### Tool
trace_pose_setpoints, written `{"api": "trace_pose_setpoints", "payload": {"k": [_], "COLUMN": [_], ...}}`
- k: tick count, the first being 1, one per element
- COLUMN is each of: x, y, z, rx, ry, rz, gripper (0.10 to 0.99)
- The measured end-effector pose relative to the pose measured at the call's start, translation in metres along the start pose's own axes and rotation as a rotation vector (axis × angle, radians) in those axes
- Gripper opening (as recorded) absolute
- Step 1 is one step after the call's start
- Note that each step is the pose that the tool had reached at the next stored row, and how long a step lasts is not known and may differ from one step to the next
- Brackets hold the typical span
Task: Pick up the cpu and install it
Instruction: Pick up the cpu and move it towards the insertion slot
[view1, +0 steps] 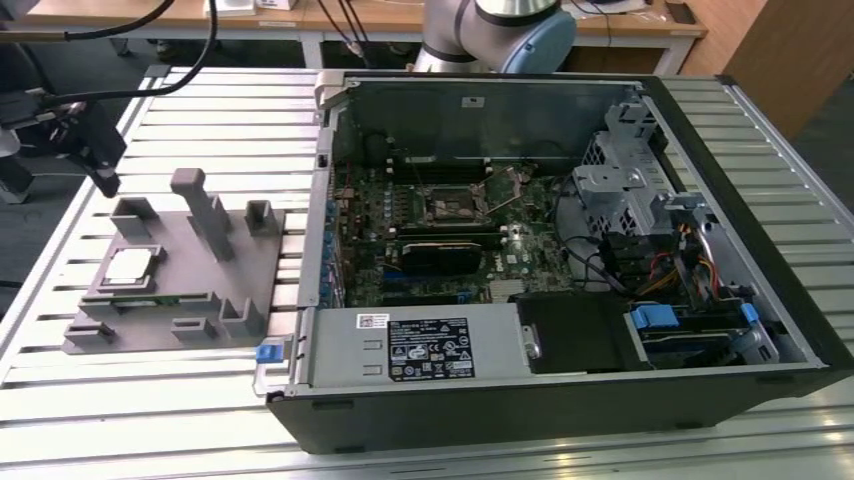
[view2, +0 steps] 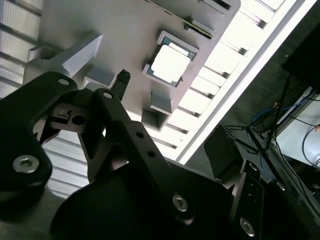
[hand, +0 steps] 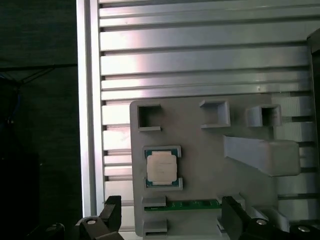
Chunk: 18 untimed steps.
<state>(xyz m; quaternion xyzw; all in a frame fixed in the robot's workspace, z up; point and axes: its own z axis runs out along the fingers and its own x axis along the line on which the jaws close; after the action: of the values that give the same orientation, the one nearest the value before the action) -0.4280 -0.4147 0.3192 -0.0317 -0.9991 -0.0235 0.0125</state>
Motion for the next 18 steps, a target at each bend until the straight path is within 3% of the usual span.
{"api": "trace_pose_setpoints", "payload": {"k": [7,10,11,18], "x": [0.0020,0.0021,0.0021,0.0018], "y": [-0.0009,-0.0011,-0.0012,-0.0019], "z": [0.0116,0.0170,0.0189,0.0315], "rx": [-0.002,-0.001,-0.001,-0.001], "ry": [0.0008,0.0022,0.0022,0.0024], "rz": [-0.009,-0.025,-0.027,-0.030], "gripper": [0.878,0.863,0.796,0.796]}}
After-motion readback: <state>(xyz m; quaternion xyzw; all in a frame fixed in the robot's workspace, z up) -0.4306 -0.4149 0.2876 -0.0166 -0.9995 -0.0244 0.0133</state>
